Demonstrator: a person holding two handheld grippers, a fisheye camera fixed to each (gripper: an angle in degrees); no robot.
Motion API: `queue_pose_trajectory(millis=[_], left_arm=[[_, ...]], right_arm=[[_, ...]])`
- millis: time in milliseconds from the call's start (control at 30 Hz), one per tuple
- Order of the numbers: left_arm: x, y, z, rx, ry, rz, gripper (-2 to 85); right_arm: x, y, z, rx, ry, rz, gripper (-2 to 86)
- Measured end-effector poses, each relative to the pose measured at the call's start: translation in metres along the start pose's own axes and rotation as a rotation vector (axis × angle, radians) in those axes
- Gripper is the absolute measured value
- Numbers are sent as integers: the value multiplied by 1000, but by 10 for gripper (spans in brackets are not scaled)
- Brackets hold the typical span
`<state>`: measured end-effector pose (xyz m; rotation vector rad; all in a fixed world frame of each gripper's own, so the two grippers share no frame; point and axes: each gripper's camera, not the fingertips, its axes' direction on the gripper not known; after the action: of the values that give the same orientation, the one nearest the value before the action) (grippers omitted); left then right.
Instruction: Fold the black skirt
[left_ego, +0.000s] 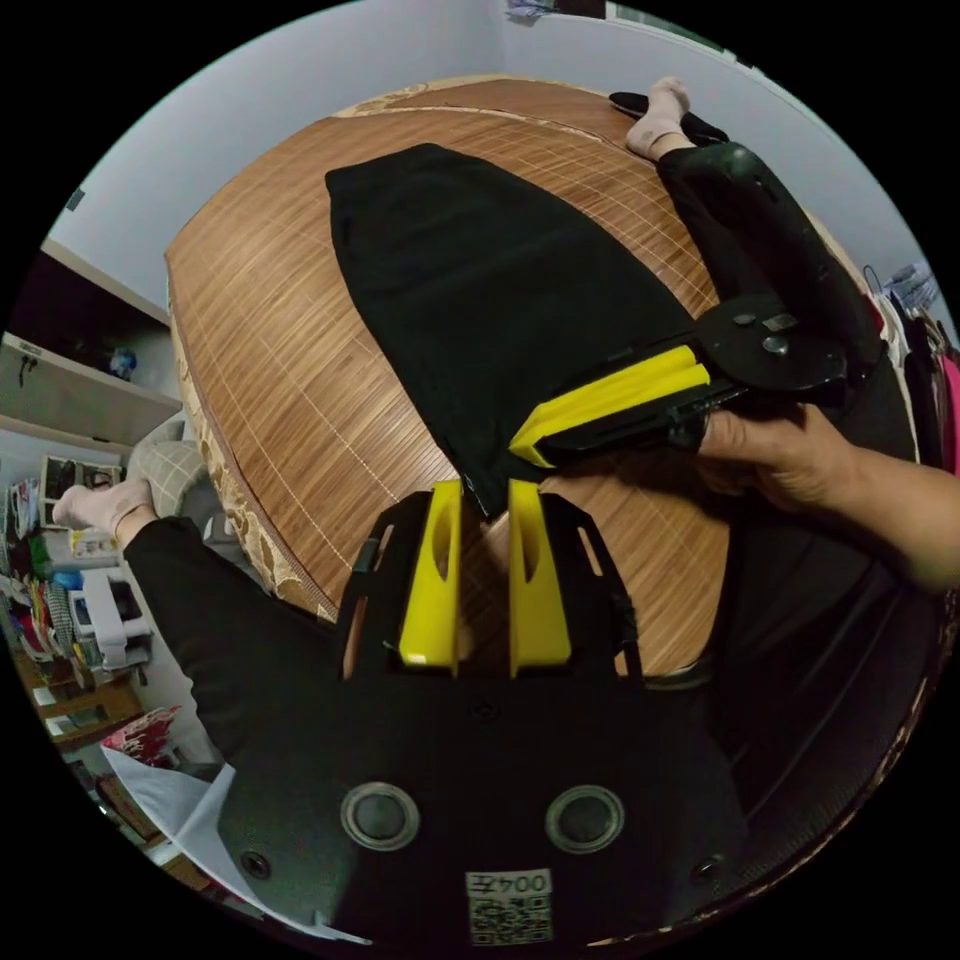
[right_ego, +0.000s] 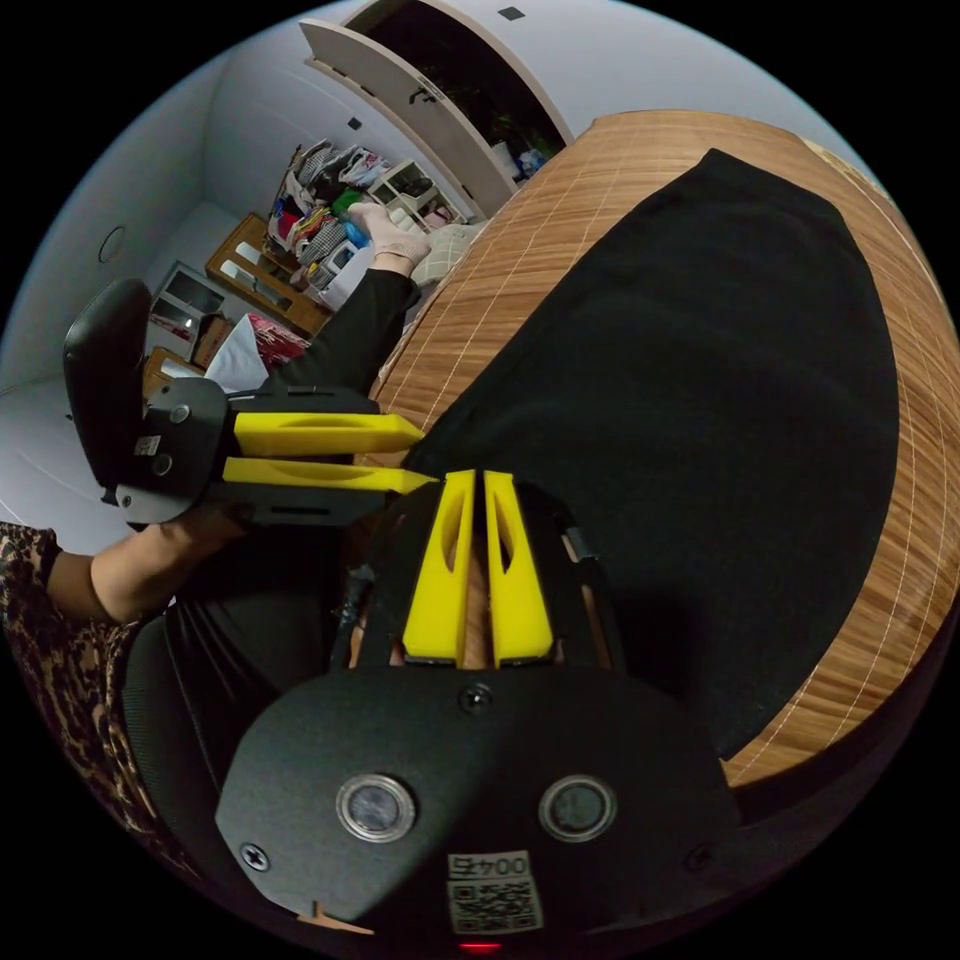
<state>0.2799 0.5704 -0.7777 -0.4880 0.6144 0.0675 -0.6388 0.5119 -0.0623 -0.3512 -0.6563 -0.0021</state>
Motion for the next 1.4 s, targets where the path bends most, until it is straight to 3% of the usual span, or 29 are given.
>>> queue_pose_trajectory(millis=[267,400,467,667,833,1067,1400], left_arm=[[-10,-5,-8,40,0,-15,35],[-32,-10,-15,43,67,-28,26],[-54,-13,-28,75,173,-67,25],[-165,-28,-65,298,810,-299,23],[-220,-41,-63,370,1052,-396,22],[-256,-42,-56,409,1150,-438,23],[-313,-37,-41,474,1269,-481,23]], right_arm=[[-23,3,-5,7,3,-2,36],[-33,8,-32,112,55,31,52],[-33,16,-60,198,94,80,68],[-57,53,-151,389,306,188,128],[-105,68,-143,236,498,139,136],[-171,36,-66,-3,757,-57,152],[-186,-12,21,-241,1000,-25,160]])
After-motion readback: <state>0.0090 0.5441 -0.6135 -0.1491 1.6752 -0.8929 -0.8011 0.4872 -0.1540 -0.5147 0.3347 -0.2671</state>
